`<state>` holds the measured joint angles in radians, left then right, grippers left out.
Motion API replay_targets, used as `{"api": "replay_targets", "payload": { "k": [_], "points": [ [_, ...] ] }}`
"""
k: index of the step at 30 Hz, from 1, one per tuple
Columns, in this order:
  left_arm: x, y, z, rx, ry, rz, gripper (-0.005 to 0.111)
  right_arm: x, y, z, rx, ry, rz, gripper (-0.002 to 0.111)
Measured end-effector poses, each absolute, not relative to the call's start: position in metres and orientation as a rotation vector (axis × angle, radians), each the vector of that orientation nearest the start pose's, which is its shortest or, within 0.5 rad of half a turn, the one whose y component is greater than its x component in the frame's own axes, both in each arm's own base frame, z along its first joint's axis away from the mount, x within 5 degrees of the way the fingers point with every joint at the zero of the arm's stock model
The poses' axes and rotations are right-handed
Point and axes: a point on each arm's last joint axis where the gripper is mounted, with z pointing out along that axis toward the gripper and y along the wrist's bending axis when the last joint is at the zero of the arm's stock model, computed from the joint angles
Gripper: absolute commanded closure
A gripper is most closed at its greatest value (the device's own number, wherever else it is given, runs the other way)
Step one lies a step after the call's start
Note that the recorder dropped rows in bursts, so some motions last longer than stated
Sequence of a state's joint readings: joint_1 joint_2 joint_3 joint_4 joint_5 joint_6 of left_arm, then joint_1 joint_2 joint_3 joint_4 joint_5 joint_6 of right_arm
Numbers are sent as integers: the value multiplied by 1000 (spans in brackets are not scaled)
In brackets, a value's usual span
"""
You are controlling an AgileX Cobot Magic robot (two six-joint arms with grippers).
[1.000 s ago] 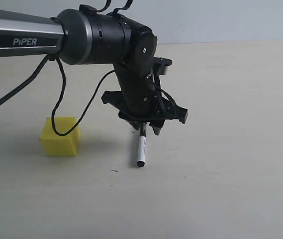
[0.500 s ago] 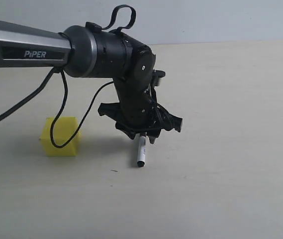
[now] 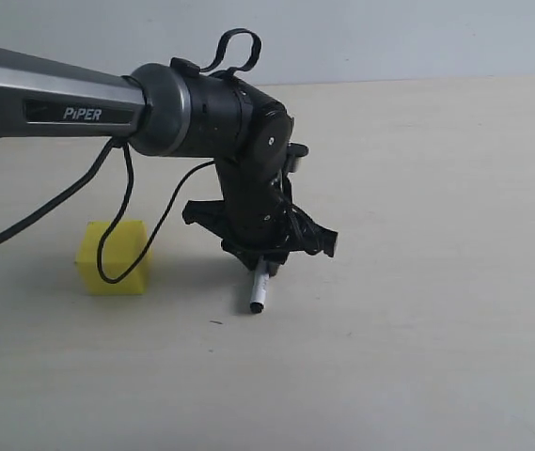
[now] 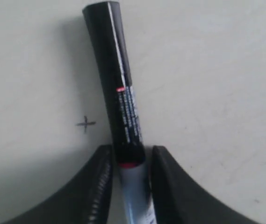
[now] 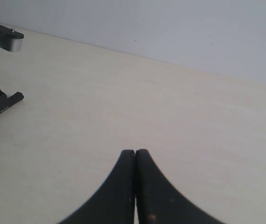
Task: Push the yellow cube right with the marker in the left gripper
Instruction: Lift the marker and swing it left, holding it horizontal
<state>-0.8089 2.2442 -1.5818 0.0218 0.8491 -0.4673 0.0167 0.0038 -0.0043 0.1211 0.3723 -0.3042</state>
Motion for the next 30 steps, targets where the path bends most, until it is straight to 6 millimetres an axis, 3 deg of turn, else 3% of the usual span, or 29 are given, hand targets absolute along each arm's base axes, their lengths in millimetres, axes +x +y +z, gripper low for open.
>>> {"api": "replay_targets", "payload": {
  "k": [3, 9, 12, 15, 19, 22, 25, 30],
  "points": [
    [306, -318, 112, 537, 2962, -103, 107, 53, 5, 181, -223, 1840, -81, 108],
    [305, -318, 127, 682, 2917, -115, 107, 53, 5, 181, -223, 1840, -81, 108],
    [303, -314, 164, 852, 2802, -129, 107, 53, 5, 181, -223, 1840, -81, 108],
    [302, -297, 221, 951, 2631, -33, 107, 53, 5, 181, -221, 1840, -79, 108],
    [313, -246, 287, 871, 2506, 96, 107, 53, 5, 181, -221, 1840, -79, 108],
    [323, -195, 310, 790, 2492, 178, 107, 53, 5, 181, -221, 1840, -79, 108],
    [332, -141, 309, 738, 2546, 278, 107, 53, 5, 181, -221, 1840, -79, 108],
    [335, -70, 267, 800, 2696, 407, 107, 53, 5, 181, -221, 1840, -79, 108]
  ]
}}
